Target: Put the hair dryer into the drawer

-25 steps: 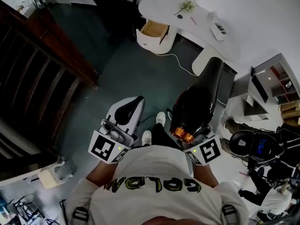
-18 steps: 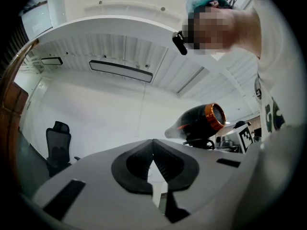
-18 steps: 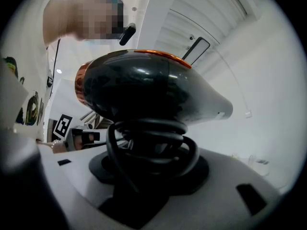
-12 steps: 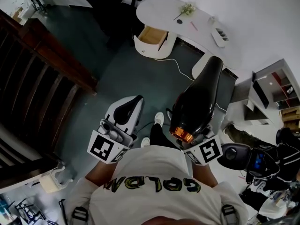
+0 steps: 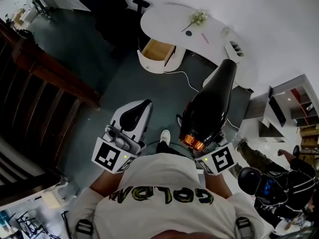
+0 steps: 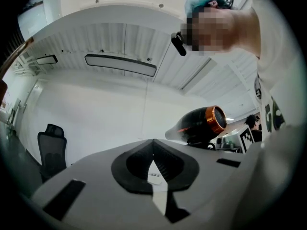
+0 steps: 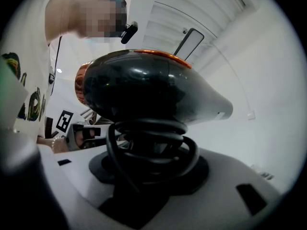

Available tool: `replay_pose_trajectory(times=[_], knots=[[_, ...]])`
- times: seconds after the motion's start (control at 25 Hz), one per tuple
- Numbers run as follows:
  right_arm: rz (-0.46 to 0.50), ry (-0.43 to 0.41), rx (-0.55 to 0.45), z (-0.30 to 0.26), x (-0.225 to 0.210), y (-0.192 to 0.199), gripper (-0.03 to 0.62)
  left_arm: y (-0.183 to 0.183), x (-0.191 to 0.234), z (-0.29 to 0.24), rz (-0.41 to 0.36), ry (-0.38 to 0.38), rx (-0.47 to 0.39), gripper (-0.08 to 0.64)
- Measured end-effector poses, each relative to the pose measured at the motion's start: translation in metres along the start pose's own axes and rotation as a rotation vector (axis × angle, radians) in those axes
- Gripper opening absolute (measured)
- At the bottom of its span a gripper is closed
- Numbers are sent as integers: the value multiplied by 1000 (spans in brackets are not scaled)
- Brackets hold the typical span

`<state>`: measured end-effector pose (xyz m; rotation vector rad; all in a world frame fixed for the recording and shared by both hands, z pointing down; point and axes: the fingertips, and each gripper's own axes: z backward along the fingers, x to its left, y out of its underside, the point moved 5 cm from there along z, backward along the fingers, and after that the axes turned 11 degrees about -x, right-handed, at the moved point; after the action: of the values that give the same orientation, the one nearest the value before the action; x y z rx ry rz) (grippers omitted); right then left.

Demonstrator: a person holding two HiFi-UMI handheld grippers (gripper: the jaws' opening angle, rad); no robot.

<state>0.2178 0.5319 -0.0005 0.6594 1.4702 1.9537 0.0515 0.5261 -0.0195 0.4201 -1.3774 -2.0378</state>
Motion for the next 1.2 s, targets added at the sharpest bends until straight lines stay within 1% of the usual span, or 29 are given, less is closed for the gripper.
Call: replay_pose_trajectory(times=[0.24,0.4,0.72,0.88,1.04,1.2], knots=[[-5,-28,6,-28,-66,6,241,19,26,-64,-22,-19,8,11],[-19,-50,12,-46,-97,15,241,31,42,-93,-33,-41,5,9],[-47,-84,31,-78,-124,34,241,47,74,-115,-37,-86,24,9],[-48,-92,37,-100,-136,44,241,55,96,-127,-35,-92,27,11],[-47,-90,44,-131,-152,57,241,63,129,-143,-35,-84,24,11],[-43,-87,44,-174,-168,71,241,69,174,-161,-33,-77,27,11]])
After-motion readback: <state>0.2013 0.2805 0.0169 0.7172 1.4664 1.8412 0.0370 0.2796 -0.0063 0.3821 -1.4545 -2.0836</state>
